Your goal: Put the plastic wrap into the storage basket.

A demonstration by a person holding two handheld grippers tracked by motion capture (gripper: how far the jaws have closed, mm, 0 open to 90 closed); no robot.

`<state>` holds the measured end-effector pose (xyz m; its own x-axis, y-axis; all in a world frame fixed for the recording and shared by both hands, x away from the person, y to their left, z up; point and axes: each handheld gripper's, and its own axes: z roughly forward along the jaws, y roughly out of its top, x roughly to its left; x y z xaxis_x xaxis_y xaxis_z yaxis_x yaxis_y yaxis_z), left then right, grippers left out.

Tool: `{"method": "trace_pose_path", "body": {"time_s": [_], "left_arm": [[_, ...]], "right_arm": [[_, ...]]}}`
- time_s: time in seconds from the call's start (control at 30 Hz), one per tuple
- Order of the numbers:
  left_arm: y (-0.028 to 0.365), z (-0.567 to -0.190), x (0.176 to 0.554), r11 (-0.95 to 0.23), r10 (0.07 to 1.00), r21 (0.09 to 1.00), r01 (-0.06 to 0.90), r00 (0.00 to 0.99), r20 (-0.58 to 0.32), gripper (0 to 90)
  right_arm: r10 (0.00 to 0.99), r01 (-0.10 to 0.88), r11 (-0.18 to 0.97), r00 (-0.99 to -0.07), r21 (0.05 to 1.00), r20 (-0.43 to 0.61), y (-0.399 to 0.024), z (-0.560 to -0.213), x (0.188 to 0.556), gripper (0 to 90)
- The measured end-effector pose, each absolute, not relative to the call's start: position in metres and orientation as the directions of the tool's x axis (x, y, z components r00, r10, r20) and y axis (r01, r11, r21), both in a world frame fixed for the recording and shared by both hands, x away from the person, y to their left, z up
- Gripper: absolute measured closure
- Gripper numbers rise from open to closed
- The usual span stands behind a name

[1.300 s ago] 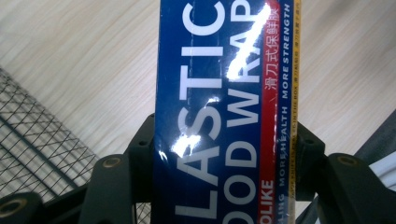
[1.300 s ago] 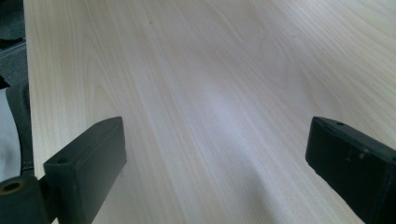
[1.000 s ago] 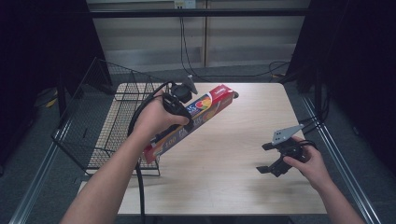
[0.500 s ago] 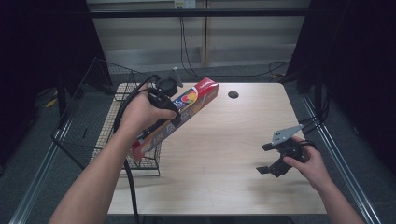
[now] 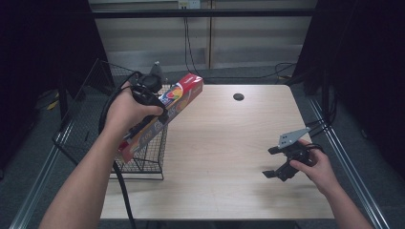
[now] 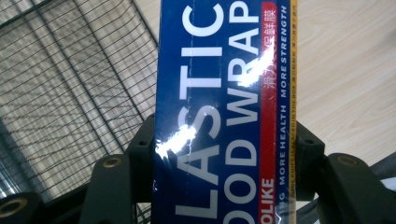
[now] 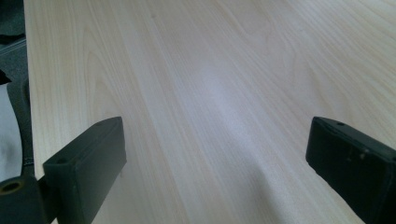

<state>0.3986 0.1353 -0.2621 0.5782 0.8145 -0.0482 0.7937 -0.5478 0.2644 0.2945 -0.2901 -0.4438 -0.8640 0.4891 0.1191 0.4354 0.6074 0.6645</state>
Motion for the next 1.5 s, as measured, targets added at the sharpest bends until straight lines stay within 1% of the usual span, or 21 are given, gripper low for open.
{"method": "trace_pose_path", "body": {"time_s": [0.6, 0.67, 1.03, 1.5], "left_arm": [[0.173, -0.249, 0.400, -0.451, 0.878, 0.268, 0.851, 0.477, -0.036, 43.3], [0.176, -0.248, 0.400, -0.437, 0.886, 0.271, 0.858, 0.462, -0.036, 43.3], [0.197, -0.242, 0.400, -0.358, 0.921, 0.299, 0.885, 0.387, -0.040, 43.2], [0.225, -0.237, 0.399, -0.278, 0.953, 0.292, 0.915, 0.301, -0.037, 43.3]], "right_arm": [[0.481, 0.434, 0.619, -0.868, 0.655, 0.120, -0.288, -0.445, 0.295, 4.3], [0.486, 0.430, 0.621, -0.867, 0.655, 0.109, -0.289, -0.445, 0.295, 4.3], [0.474, 0.427, 0.619, -0.872, 0.659, 0.119, -0.288, -0.445, 0.295, 4.3], [0.478, 0.427, 0.617, -0.871, 0.661, 0.116, -0.288, -0.446, 0.296, 4.3]]}}
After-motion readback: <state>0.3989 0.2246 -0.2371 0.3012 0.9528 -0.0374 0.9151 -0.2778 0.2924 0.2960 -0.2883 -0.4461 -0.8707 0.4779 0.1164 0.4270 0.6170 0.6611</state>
